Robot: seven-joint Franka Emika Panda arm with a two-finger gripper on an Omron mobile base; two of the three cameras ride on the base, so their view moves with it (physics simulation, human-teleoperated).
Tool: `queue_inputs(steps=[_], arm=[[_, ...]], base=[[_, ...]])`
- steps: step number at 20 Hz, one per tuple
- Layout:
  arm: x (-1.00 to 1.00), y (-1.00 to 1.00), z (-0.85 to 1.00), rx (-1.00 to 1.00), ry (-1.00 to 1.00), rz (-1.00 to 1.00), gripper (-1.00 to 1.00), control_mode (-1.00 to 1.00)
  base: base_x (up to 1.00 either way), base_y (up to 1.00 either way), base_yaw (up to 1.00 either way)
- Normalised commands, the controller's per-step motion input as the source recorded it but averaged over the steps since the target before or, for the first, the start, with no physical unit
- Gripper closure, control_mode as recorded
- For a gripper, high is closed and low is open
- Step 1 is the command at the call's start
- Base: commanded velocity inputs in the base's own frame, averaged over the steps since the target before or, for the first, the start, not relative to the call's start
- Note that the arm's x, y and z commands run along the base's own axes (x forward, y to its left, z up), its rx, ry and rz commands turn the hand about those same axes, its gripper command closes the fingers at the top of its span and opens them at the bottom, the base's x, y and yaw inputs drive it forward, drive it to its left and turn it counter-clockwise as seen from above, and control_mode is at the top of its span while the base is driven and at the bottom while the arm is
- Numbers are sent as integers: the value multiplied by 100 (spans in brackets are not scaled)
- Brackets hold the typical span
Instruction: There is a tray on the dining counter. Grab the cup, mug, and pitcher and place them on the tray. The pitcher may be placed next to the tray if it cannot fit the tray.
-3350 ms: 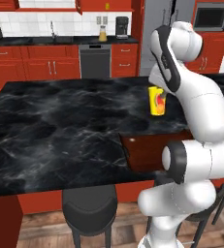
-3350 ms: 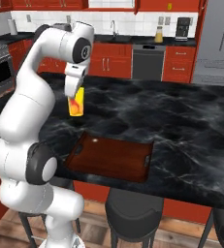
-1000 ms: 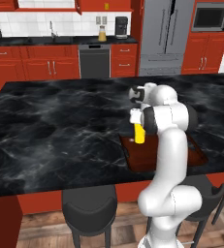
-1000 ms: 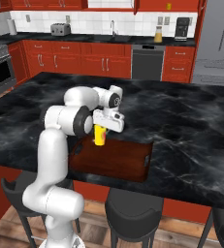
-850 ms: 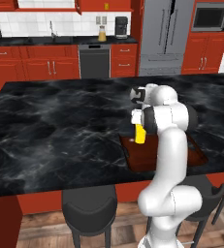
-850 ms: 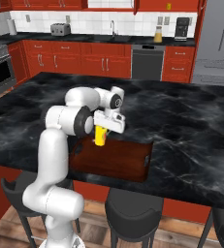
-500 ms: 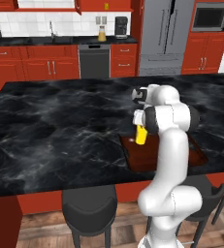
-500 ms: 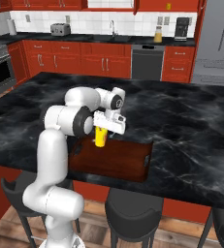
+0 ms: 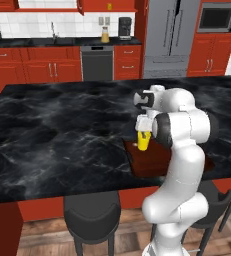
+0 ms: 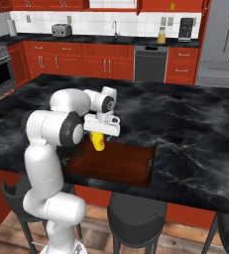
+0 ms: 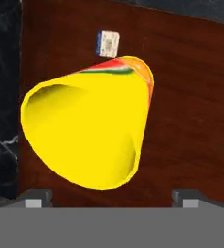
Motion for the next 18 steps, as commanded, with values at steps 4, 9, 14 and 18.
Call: queue_inputs(steps=[4,9,14,18], arm=[[-56,13,57,0,-30,12,-100,-100],[-36,0,67,0,-34,10,-100,-100],[-53,0,82,0,-43,8,-100,-100],[-42,0,82,0,-22,2,-100,-100]], base=[[0,0,0],[0,0,0],[0,0,0],[0,0,0]])
